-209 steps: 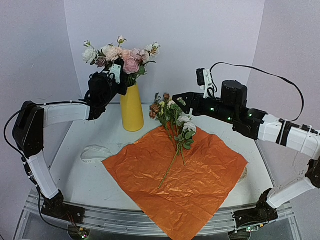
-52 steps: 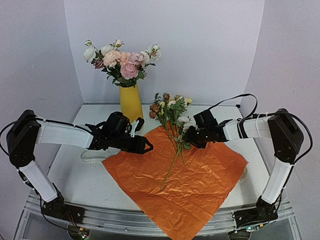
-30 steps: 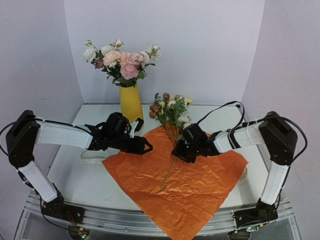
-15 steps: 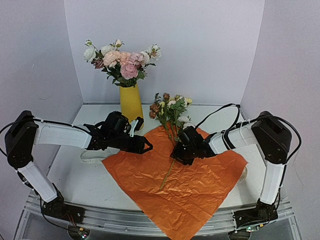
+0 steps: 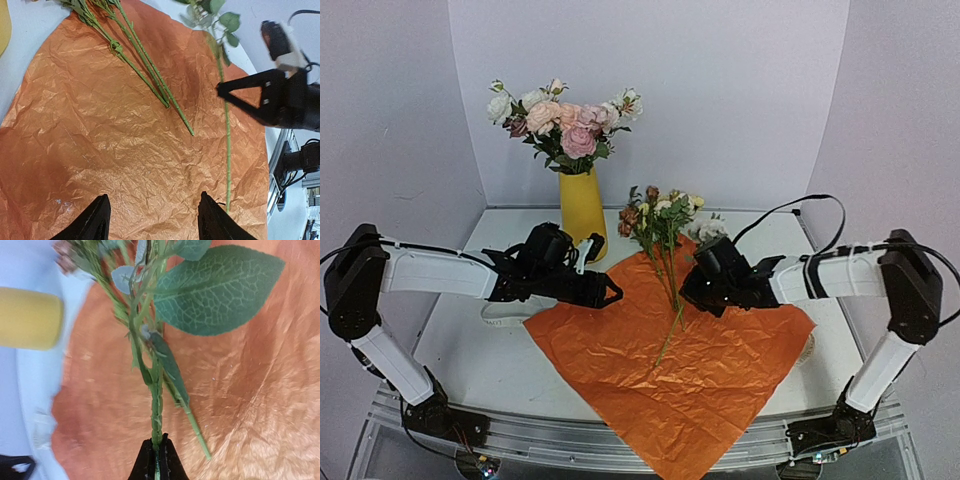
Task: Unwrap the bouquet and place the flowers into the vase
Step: Pick up the fake flower from the wrapping paper.
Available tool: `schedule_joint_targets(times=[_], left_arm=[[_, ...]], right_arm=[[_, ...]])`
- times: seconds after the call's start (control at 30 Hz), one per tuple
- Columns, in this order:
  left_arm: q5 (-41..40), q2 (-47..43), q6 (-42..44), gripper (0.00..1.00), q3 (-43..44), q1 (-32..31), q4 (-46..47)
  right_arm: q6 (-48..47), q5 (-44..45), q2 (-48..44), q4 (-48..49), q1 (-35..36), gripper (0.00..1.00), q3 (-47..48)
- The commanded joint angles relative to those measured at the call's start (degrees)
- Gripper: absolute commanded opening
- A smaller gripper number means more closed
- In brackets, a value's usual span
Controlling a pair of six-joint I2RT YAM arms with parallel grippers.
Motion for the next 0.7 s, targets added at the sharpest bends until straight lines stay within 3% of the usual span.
schedule_joint_targets(times=[0.0,0.23,0.4,0.5,0.67], left_arm=[[-0.9,-2.1,0.5,0.61,-0.4,0.3,0.1],[0.3,-2.3,-0.7,0.61,0.6,0.3,0.1],[2.9,-5.5,-2.6,0.61,1.6,0.3,1.4],[10.3,-7.9,-4.3,0.61,1.6,-1.1,7.6],[8.6,-10.4,-4.6,0.62,5.2,-5.5,13.5]], right_arm=[[-2.6,7.2,-10.9,-1.0,0.3,0.0,-0.9],[-21.2,9.1,-19.7,0.4,0.4,0.0,-1.4],[-41.0,0.6,-32.4,13.6,0.4,0.0,-9.4],[-45.4,-5.0,-37.3,20.2,0.3,0.0,-14.1],[-48.1,-11.3,-40.1,24.7,0.3,0.0,-16.1]])
